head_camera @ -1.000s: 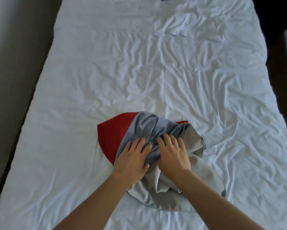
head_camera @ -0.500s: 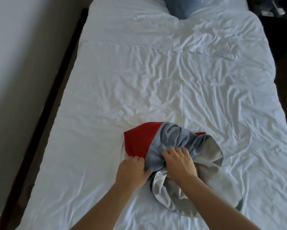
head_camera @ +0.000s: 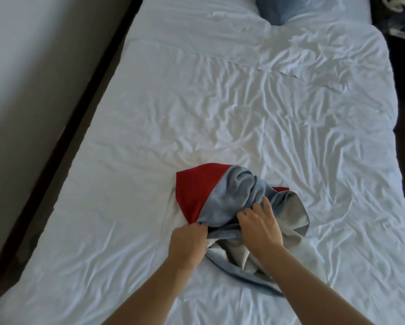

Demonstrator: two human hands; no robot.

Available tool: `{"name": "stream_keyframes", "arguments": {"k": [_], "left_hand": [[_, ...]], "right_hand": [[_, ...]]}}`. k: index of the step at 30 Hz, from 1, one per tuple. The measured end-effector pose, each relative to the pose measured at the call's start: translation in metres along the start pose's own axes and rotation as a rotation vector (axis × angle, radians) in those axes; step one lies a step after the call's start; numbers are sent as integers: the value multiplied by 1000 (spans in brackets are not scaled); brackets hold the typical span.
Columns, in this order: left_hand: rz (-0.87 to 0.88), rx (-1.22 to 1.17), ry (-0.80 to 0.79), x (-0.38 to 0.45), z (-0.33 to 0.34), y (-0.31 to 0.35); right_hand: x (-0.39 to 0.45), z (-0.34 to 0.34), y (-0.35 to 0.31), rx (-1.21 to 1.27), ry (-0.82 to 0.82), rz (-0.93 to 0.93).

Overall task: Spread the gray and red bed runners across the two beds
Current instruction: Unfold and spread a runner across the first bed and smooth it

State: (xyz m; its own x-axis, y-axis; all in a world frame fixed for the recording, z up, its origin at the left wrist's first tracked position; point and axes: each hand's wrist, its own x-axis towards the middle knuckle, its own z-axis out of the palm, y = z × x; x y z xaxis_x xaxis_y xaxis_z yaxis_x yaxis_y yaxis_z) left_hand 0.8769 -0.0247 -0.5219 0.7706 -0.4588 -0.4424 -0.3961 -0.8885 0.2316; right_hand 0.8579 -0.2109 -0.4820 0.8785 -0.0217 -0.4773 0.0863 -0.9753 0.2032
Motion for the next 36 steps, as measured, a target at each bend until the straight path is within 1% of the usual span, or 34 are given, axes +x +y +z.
{"name": "stream_keyframes", "arguments": {"k": [2,3,5,7,9,11,13,15,18,19,21,24,27,29,32,34,36], "left_hand": [[3,39,17,-1,-20,-4],[-9,57,26,-3,-29,-8],[-58,85,46,-9,-43,-16],[-111,93,63,-19,-51,-27],[-145,97,86,-32,-52,-36],[-171,117,78,-44,-49,-41],[-199,135,58,-55,-42,-43],[-222,136,37,-63,-34,-44],[-197,120,52,-68,-25,-43],[-175,109,80,-67,-26,-41],[-118,89,146,-61,-29,-34],[10,90,204,-41,-36,-15],[162,81,241,-16,-44,16],[240,69,230,2,-46,42],[330,67,224,29,-46,82],[391,93,197,43,-45,106],[427,162,168,54,-40,124]], "right_hand": [[-3,-9,-2,43,34,-9],[-4,-14,-4,84,76,-37],[-4,-24,-11,158,160,-134],[-7,-33,-21,194,204,-232],[-7,-39,-34,182,221,-304],[-6,-38,-48,185,206,-353],[-7,-36,-60,200,197,-376],[-10,-32,-66,218,228,-379],[-13,-21,-56,296,336,-295],[-13,-17,-48,299,334,-256],[-13,-6,-28,270,273,-172],[-17,9,0,241,177,-39],[-27,19,19,274,163,68],[-33,26,32,310,161,133],[-39,36,52,407,214,248],[-41,43,64,454,243,335],[-41,49,75,445,227,397]]}}
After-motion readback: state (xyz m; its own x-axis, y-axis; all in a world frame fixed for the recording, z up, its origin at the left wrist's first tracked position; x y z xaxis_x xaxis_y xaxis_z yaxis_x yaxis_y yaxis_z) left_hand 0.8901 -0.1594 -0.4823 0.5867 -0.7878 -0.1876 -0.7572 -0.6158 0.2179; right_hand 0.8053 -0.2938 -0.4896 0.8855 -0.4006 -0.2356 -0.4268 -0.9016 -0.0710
